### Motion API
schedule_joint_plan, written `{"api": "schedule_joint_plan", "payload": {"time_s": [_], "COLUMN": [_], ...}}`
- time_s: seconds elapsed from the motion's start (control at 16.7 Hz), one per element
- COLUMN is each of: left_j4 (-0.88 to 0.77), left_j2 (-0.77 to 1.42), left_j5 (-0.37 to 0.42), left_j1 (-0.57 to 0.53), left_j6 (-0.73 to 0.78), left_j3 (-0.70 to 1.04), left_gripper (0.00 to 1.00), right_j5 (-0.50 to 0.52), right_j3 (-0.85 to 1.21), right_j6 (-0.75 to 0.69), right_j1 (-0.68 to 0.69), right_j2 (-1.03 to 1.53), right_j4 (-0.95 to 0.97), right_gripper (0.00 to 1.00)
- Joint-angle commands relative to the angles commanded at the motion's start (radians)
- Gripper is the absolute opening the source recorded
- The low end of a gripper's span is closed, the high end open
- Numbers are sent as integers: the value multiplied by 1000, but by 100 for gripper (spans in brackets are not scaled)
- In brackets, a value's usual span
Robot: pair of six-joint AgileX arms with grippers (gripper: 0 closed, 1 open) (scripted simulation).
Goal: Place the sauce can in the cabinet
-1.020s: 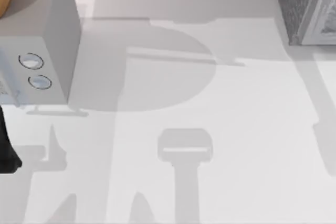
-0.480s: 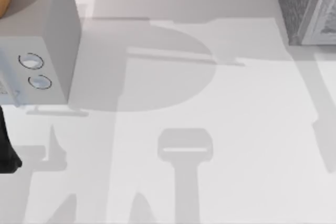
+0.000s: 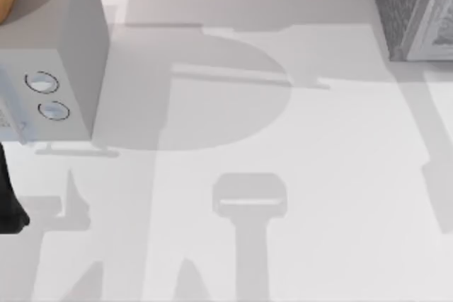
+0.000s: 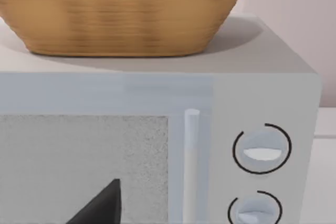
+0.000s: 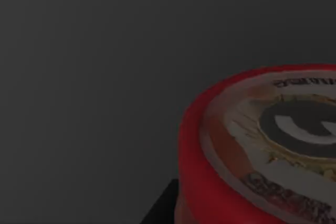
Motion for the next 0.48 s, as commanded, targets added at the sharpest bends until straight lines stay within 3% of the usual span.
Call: {"api": "schedule_joint_plan", "payload": {"time_s": [0.12,0.48], "left_j4": [0,0], "left_j2": [0,0], "left_j5": [0,0], "left_j1": [0,0], "left_j6": [0,0], "left_j3": [0,0], "left_gripper": [100,100], "right_j5": [0,0], "right_j3": [0,0], "right_j6": [0,0], "right_j1": [0,0], "right_j2": [0,0], "right_j4": [0,0], "right_gripper": [98,100]}}
